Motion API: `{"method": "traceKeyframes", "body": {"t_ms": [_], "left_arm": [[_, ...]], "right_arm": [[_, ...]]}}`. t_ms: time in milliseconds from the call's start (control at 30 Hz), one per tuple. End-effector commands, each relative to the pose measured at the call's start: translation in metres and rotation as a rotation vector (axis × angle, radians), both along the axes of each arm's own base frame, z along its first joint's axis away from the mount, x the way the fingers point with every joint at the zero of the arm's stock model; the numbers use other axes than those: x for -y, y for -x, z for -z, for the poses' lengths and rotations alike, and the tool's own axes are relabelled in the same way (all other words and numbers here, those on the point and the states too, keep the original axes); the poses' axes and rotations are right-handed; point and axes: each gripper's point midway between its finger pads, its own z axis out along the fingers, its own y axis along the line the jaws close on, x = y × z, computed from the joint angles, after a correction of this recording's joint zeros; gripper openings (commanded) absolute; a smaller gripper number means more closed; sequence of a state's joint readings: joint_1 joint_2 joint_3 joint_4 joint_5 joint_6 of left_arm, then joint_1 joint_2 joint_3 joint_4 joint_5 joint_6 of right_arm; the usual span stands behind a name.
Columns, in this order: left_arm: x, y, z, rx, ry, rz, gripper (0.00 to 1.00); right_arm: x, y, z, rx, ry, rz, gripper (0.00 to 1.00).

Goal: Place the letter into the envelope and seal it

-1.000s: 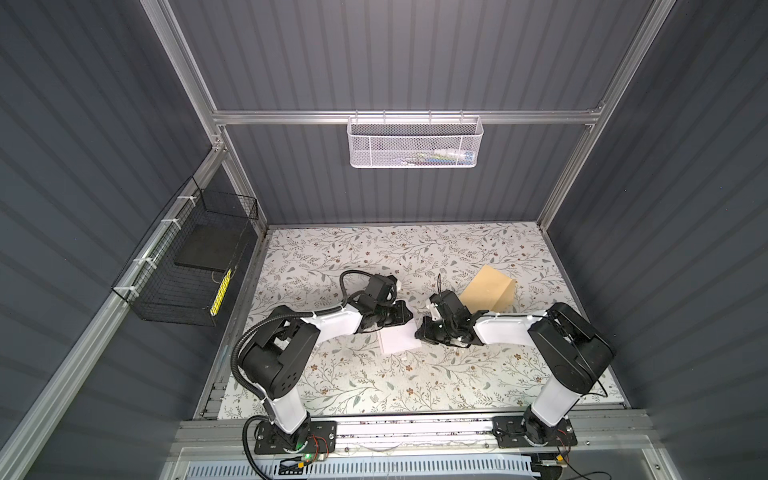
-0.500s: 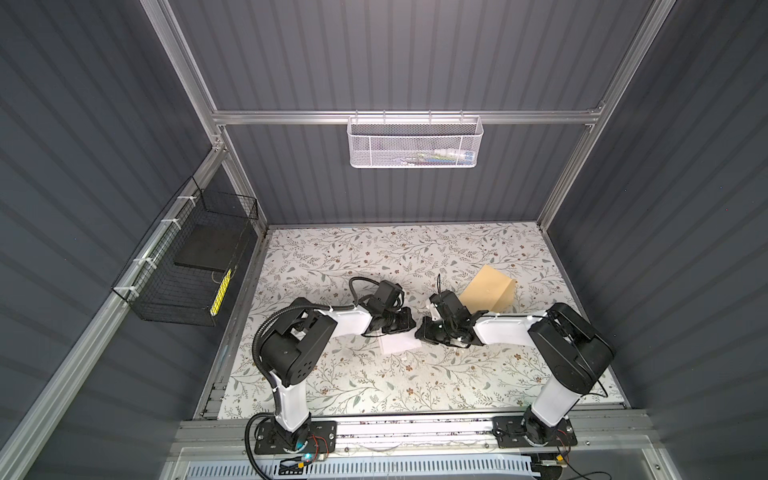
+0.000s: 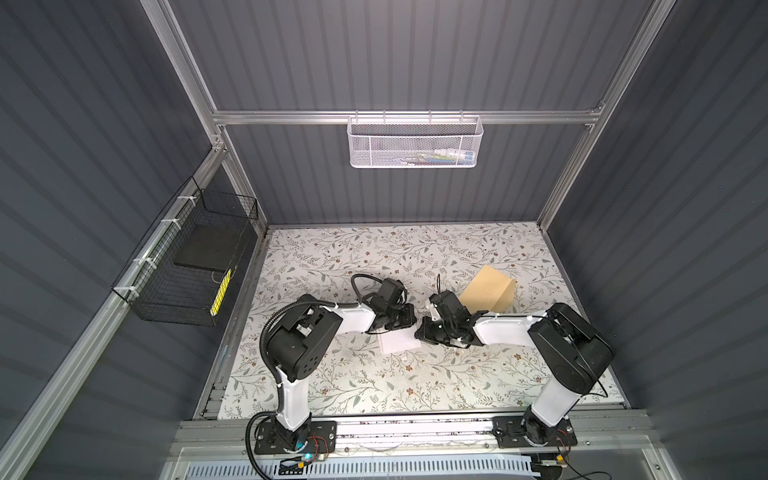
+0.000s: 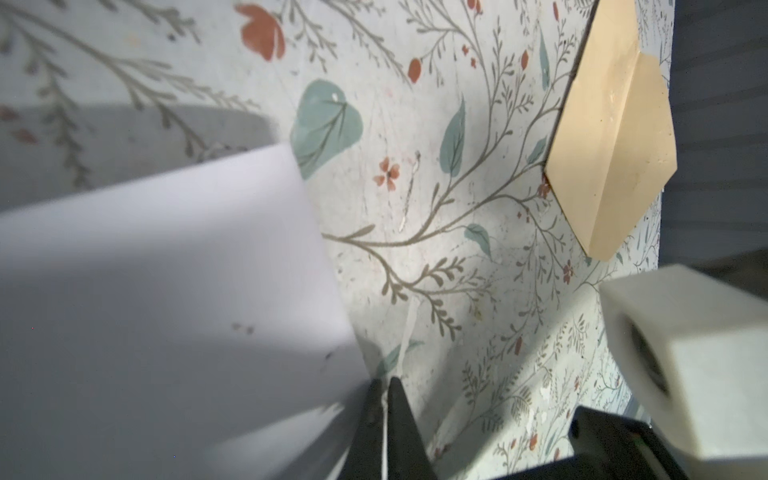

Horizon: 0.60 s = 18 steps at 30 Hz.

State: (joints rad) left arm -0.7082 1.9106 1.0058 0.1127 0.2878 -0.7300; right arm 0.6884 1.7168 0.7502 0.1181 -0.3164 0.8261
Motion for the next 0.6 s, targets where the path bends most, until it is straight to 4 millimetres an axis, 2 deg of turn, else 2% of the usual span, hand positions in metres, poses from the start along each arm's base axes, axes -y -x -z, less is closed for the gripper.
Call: {"method": "traceKeyframes", "body": {"t_ms": [0,400,567], "left_arm": [[-0.006,-0.005,0.019,-0.013,-0.084,-0.028,0.07],[-0.018,-0.032,0.028,0.036,-0.195,-0.048,0.06],[-0.027,-0.04,0.025,0.056,-0.196,-0.061,0.06]], "right_arm": [[0.009,0.011,0.008,-0.019,0.039,-0.008,0.0],[0.013,0.014,0.007,-0.017,0.042,0.001,0.0],[0.015,0.015,0.007,-0.02,0.045,0.008,0.0]]}}
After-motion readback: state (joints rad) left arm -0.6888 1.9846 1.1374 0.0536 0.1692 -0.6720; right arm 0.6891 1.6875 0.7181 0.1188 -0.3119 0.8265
